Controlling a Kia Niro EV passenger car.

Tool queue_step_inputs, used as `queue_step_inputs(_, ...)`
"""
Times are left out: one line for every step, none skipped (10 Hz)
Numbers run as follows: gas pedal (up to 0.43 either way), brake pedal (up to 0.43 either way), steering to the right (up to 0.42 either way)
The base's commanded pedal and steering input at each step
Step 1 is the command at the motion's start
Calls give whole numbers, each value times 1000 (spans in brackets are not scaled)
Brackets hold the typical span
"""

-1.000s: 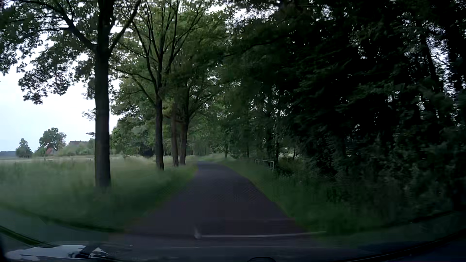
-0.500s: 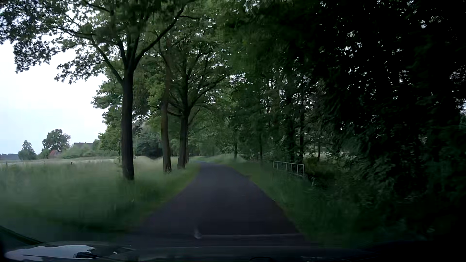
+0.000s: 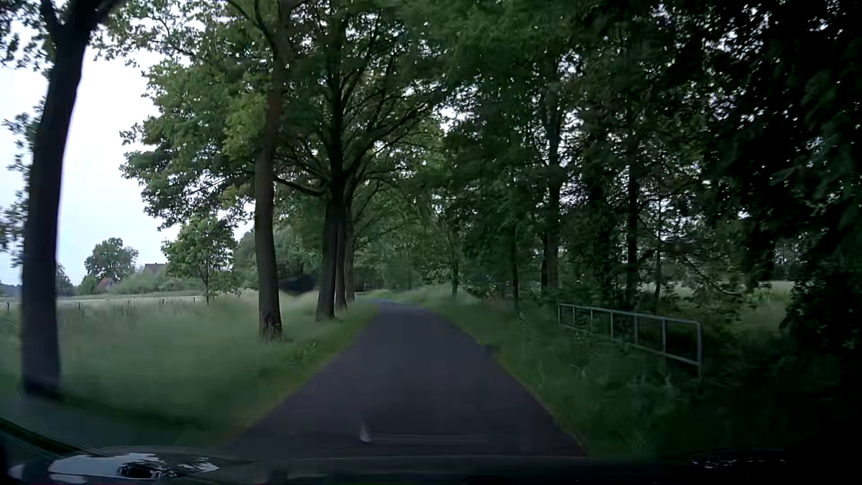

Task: Follow the waypoints while adhering to traffic rules and regulations

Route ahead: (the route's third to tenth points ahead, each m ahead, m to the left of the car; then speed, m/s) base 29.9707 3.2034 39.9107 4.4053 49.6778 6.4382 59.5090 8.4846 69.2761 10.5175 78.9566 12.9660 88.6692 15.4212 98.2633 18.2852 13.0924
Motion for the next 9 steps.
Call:
queue_step_inputs(177,0,-20)
queue_step_inputs(177,0,-19)
queue_step_inputs(177,0,-19)
queue_step_inputs(177,0,-19)
queue_step_inputs(177,0,-20)
queue_step_inputs(177,0,-19)
queue_step_inputs(177,0,-19)
queue_step_inputs(177,0,-19)
queue_step_inputs(169,0,-19)
